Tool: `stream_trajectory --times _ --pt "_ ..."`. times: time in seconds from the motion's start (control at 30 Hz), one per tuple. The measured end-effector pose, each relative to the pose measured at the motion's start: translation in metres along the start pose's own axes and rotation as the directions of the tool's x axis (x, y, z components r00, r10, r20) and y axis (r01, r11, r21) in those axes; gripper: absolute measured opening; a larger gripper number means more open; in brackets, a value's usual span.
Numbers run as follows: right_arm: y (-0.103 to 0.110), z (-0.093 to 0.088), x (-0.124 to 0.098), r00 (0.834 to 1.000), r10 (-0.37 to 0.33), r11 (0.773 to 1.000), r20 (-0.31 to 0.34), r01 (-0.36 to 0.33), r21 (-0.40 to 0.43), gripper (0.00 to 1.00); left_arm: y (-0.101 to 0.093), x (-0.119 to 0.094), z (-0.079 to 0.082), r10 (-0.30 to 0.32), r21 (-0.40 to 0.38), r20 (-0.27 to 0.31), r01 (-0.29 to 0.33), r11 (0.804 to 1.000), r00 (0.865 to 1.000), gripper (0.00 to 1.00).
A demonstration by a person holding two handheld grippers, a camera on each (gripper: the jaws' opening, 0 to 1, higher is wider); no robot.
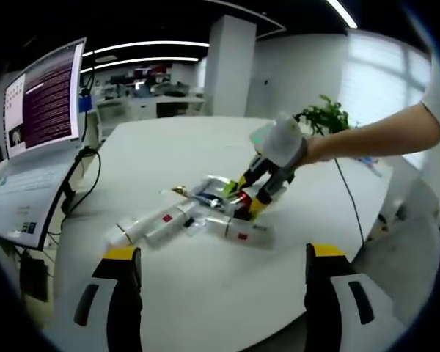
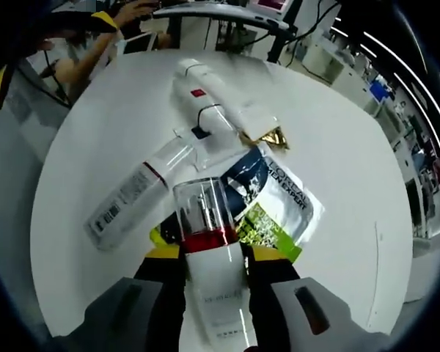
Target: Arrange the skincare products in the storage area until every visible bottle or jar stands upright without overlapping.
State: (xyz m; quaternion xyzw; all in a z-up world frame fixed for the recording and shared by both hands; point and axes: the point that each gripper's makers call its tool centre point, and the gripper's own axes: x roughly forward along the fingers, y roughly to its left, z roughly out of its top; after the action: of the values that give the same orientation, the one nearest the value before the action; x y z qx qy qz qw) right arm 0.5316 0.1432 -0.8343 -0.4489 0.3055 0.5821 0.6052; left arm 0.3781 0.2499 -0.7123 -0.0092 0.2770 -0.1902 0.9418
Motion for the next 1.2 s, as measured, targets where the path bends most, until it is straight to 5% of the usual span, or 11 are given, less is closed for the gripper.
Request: stream_trajectory --times 0.23,0.73,1.0,1.2 --pt "0.003 0.002 0.001 0.999 0.028 0.996 -0.025 -0.030 -0.089 0.30 0.000 0.000 -0.001 0.001 -0.009 -0.006 -0.001 1.000 1.000 0.85" --pt "0.001 0.002 0.001 0.999 0.010 0.998 -0.033 -0.012 -0.066 0.28 -0.002 0.002 -0.005 -0.011 0.008 -0.022 0.011 1.000 1.000 0.84" --pt "-0.002 0.002 -0.008 0.999 -0.036 0.999 0.016 0.036 -0.002 0.28 -0.002 0.003 -0.008 -0.017 0.038 -0.034 0.018 0.999 0.999 0.84" --pt "-0.003 0.005 -0.028 0.990 -0.098 0.989 0.100 0.085 0.124 0.28 -0.005 0.006 -0.010 -0.037 0.040 -0.047 0.039 0.998 0.998 0.84"
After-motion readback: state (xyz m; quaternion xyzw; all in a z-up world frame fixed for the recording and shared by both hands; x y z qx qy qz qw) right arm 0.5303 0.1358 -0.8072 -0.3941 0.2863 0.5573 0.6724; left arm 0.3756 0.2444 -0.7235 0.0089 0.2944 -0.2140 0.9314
